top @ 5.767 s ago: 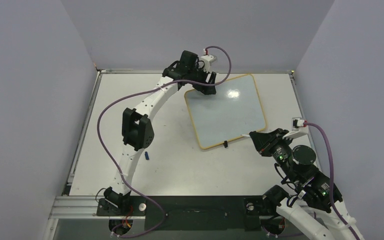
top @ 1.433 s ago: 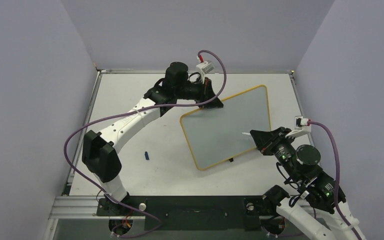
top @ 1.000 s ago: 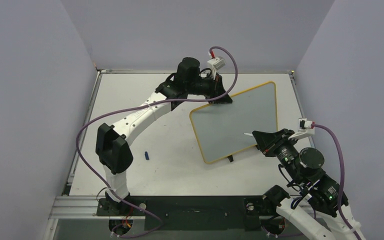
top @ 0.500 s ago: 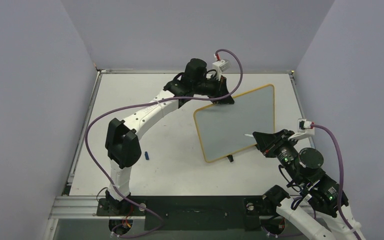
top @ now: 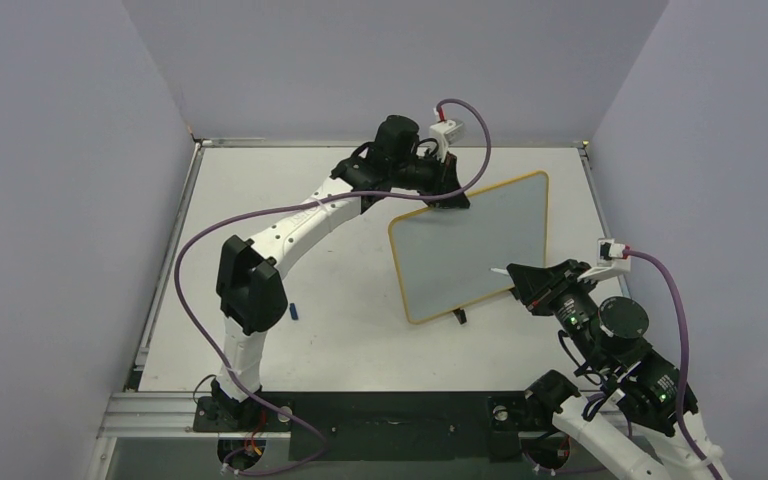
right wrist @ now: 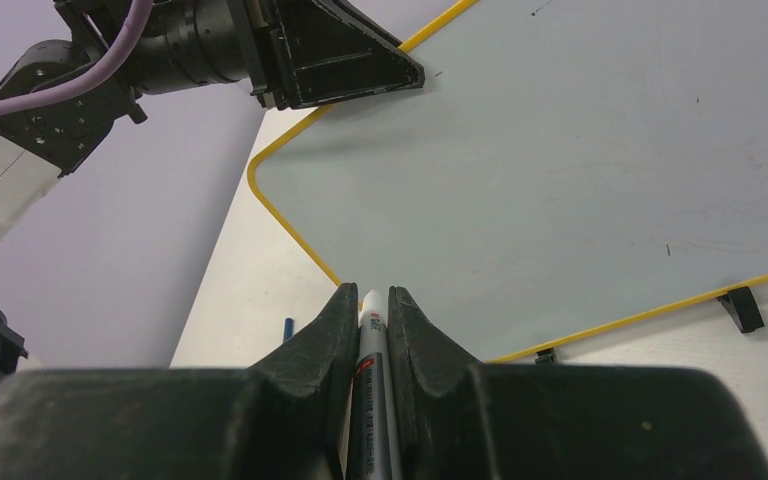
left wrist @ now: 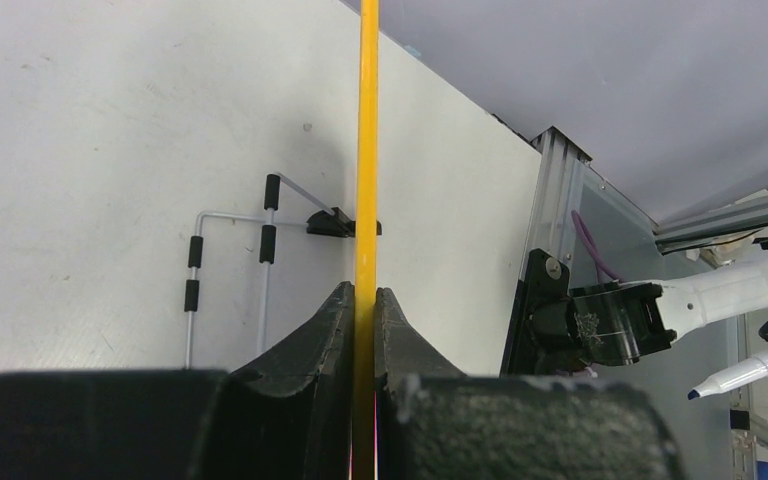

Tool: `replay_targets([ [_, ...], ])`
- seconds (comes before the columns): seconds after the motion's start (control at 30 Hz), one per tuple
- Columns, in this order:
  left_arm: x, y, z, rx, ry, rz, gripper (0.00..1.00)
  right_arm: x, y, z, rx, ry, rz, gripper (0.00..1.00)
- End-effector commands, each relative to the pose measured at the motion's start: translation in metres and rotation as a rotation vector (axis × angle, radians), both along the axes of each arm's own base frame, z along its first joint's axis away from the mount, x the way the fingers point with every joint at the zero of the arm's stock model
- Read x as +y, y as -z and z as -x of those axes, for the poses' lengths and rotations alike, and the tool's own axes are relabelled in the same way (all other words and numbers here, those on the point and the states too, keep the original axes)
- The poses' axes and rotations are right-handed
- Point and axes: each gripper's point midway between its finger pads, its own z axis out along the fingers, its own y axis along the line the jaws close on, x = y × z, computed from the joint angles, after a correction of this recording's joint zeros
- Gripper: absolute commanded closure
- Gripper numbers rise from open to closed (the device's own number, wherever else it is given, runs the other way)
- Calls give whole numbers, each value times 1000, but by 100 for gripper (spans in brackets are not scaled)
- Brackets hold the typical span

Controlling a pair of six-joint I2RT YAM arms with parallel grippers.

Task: Write a sentence on the whiteboard
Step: Put down the whiteboard on the whiteboard stand.

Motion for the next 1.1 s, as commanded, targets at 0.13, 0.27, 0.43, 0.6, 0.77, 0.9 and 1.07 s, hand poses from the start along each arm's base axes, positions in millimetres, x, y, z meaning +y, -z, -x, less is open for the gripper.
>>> replay_targets([
  [0.13, -5, -31, 1, -95, 29, 86, 100, 0, 1, -8, -9, 18, 25, 100],
  [0.27, -6, -21, 2, -84, 39, 67, 100, 8, -1, -12, -26, -11, 27, 100],
  [0.43, -3, -3, -3, -74, 37, 25, 100, 31, -2, -19, -83, -107, 31, 100],
  [0.6, 5, 12, -11, -64, 36, -19, 100, 53, -4, -31, -137, -170, 13, 100],
  [0.77, 15, 26, -20, -52, 27, -40, 100, 70, -4, -38, -179, -221, 18, 100],
  [0.9, 22, 40, -27, -39, 16, -59, 98, 76, 1, -47, -170, -214, 54, 100],
  [1.07, 35, 57, -32, -30, -32, -89, 89, 80, 8, -53, -147, -218, 85, 100],
])
